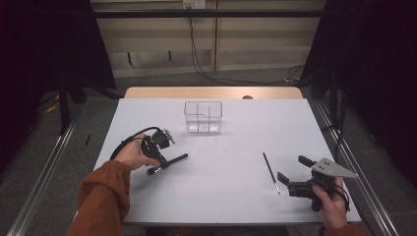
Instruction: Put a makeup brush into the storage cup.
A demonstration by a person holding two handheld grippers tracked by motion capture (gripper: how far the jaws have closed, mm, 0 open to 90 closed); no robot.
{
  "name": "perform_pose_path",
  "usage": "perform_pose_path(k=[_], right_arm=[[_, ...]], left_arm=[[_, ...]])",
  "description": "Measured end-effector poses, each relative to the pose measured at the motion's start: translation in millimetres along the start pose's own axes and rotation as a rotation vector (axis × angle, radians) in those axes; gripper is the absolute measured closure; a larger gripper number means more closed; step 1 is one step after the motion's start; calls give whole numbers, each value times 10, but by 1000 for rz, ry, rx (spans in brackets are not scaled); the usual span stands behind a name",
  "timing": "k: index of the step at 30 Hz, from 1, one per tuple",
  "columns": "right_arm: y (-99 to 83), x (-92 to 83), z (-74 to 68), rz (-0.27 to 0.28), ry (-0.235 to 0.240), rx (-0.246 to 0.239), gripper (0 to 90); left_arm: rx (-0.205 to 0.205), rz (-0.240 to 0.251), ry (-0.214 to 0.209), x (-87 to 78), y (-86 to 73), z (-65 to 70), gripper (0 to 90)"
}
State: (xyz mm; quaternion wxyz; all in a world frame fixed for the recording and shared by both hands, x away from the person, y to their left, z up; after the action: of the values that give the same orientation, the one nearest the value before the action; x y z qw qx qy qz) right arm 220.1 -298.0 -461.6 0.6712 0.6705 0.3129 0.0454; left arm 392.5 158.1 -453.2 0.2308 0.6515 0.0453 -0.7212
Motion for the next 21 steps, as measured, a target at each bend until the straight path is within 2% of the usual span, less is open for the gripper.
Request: perform_pose_path(k=[2,3,7,8,9,11,12,15,16,17,20,21], right_arm=[[0,-1,-1,-1,2,-4,4],[0,-1,-1,-1,2,-4,4],[1,0,-2,0,1,-3,4],[0,1,-2,-1,2,-2,4],[0,1,-2,-1,2,-2,4],[0,2,-2,-1,1,-2,3],[0,0,-2,-1,1,-1,3],[0,0,0,1,0,-1,3],[0,0,0,1,0,-1,3],[1,0,-1,0,-1,-1,3],[1,1,-5,-1,1,-1,3],[2,3,-4,-1,1,-1,3]], left_arm=[[-18,20,7,-1,-19,-4,778],[-17,23,-10,-9,-28,-8,778],[-31,74,-9,-51,-45,-4,778],[-34,91,-26,-67,-51,-8,778],[-42,117,-18,-90,-58,-11,778],[-55,151,-30,-126,-75,-17,777],[-80,192,-26,-148,-86,-6,777],[-100,262,-37,-201,-109,22,777],[-120,294,-38,-212,-115,38,777],[-116,307,-30,-233,-126,33,777],[-150,377,-20,-244,-142,50,777],[-143,382,-24,-239,-142,59,777]])
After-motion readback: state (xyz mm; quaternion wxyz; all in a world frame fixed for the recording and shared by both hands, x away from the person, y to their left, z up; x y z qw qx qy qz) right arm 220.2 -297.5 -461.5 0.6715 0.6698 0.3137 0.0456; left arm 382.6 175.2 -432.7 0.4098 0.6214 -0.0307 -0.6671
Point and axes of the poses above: each handheld gripper's, and its own axes: x roughly forward along the jaws, y roughly out of its top, z roughly to its right, the point moved 1 cm from there along x, roughly forward along the jaws, and after that the axes turned 1 degree about x, right-handed, at the moved point
